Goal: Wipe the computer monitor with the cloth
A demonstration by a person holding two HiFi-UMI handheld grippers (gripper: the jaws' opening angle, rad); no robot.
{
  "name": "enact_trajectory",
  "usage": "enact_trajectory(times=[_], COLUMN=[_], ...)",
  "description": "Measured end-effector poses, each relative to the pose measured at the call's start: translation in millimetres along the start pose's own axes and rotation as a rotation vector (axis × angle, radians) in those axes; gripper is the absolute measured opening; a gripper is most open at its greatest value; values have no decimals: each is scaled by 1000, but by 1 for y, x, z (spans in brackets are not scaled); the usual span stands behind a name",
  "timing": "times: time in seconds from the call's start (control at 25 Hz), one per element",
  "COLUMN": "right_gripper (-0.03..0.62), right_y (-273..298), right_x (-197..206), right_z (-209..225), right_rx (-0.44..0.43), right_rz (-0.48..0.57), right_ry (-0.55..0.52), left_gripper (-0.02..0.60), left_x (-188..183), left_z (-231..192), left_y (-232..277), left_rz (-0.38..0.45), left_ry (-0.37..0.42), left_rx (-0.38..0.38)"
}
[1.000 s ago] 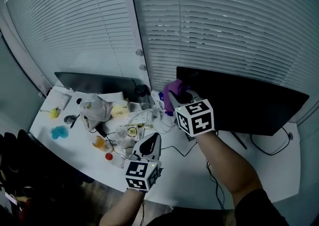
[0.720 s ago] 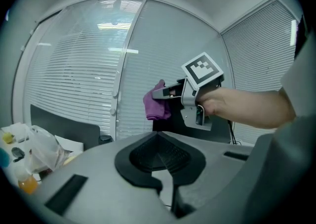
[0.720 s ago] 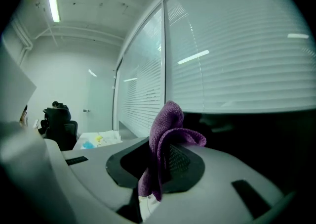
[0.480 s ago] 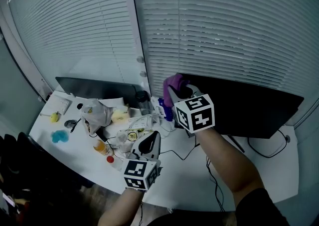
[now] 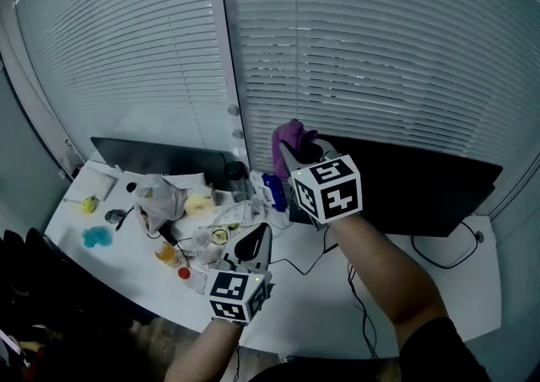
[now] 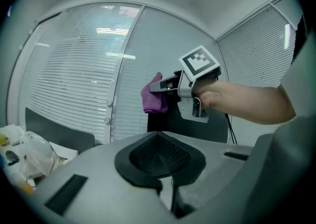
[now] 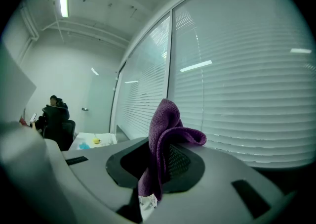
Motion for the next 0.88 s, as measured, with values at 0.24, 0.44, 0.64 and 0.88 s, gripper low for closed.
enact_trajectory(times=[0.24,0.44,0.64,0.88], right_gripper=[72,72,72,73], right_y=[-10,-18,-9,-1], right_x=[-9,-19,-14,-3], right_z=[7,26,37,43], right_rx=[28,83,95,105], right_rz=[12,19,-46,-93], right_ry=[-5,-1,1,-14], left_gripper=[6,6,6,6], left_x=[-8,-12,-12,-10], left_z=[6,13,18,19], left_y=[-3,-1,0,4], left_rz=[15,25,27,16], left_ry=[15,20,22,27], left_rx=[11,28,41,40])
Point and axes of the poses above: the fingertips, and each gripper's own axes: y forward along the fingers, z to its right, x out of its underside, the point moved 3 cm from there along -y, backward along the fingers, and after that the axes turned 1 degree about z, right-handed, at the moved point
